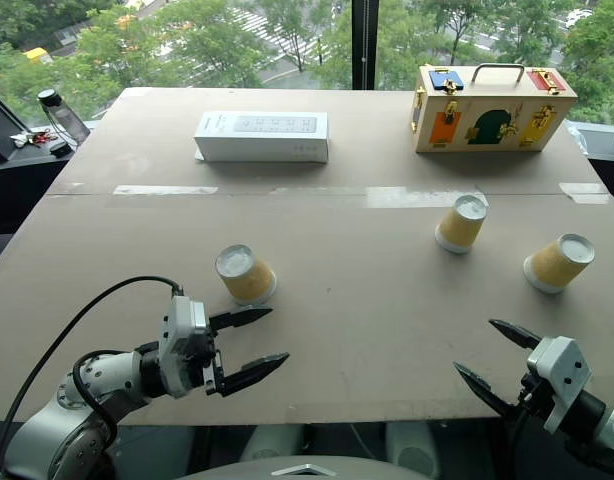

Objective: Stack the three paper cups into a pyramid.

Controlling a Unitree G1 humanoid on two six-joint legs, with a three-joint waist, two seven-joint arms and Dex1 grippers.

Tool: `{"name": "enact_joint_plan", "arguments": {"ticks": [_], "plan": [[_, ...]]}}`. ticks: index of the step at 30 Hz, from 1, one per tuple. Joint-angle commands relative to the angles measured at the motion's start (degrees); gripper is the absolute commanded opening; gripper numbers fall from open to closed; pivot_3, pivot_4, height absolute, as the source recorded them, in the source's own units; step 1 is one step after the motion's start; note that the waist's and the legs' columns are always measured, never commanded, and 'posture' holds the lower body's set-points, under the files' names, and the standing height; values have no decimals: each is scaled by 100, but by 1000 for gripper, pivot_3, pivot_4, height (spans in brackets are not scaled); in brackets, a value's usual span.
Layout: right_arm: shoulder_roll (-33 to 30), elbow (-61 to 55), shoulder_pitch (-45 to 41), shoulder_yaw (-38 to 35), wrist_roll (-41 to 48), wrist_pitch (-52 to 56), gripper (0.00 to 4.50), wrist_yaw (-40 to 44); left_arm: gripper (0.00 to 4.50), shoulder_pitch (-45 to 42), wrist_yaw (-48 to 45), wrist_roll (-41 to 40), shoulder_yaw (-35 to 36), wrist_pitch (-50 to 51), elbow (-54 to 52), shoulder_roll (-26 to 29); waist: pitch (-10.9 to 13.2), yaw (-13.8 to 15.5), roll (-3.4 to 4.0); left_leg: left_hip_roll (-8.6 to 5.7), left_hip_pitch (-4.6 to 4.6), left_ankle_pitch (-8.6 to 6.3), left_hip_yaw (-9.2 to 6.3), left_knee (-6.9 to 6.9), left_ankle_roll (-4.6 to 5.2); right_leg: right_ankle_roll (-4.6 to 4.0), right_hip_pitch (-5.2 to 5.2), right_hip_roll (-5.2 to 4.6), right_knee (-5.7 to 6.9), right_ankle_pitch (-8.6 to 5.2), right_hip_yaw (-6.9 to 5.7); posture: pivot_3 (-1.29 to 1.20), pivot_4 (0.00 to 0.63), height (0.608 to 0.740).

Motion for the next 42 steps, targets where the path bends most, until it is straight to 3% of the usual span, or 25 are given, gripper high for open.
{"name": "enact_joint_plan", "arguments": {"ticks": [1,5,8,14,22,31,32,37,42], "plan": [[16,-245,-213,128,143,20,4449,-161,4500,-38,21,-153,80,-77,-94,-101,0,0,0,0,0,0,0,0,0,0,0,0,0,0,0,0,150,740],[93,-613,-724,413,513,316,4449,-414,4500,4,48,-560,448,-14,-99,-215,-1,-18,4,3,1,0,-1,0,0,1,0,1,-1,0,-2,0,150,740],[-113,-1201,-993,705,1017,486,4449,-195,4500,487,114,-948,1123,-30,98,-394,-1,-24,6,4,-1,-1,0,-2,1,-1,-2,2,-2,1,-1,0,150,740],[-510,-1763,-1179,987,1451,813,4449,-85,4500,913,231,-464,1585,-520,698,-600,-4,30,-4,1,-11,-4,-8,-2,6,-1,2,1,-21,0,-12,0,150,740],[-667,-1719,-1352,1062,1501,863,4449,-101,4500,-439,848,-136,1223,-123,854,-419,-10,148,-15,0,-11,-3,-18,2,5,1,6,2,-21,1,-25,0,150,740],[-501,-1718,-1092,1043,1150,637,4449,-277,4500,-1499,674,476,574,-505,1864,-487,-13,81,-9,0,-10,-3,-14,-2,5,-20,8,7,-23,14,-19,0,150,740],[-472,-1732,-1057,1042,1113,609,4500,-313,3960,-1544,620,526,532,-599,1992,-506,-13,85,-9,0,-10,-3,-15,-2,5,-20,8,7,-22,14,-20,0,150,740],[-285,-1856,-734,1025,915,437,4500,-484,2095,-1965,227,641,394,-1095,2628,-566,-14,111,-7,1,-8,-3,-14,-1,5,-15,10,6,-21,11,-20,0,150,740],[-118,-1871,-565,1070,666,290,4500,-669,2095,-2734,-208,709,134,-1215,3361,-588,-16,124,-8,0,-8,-3,-18,1,6,-15,13,7,-21,12,-25,0,150,740]]}}
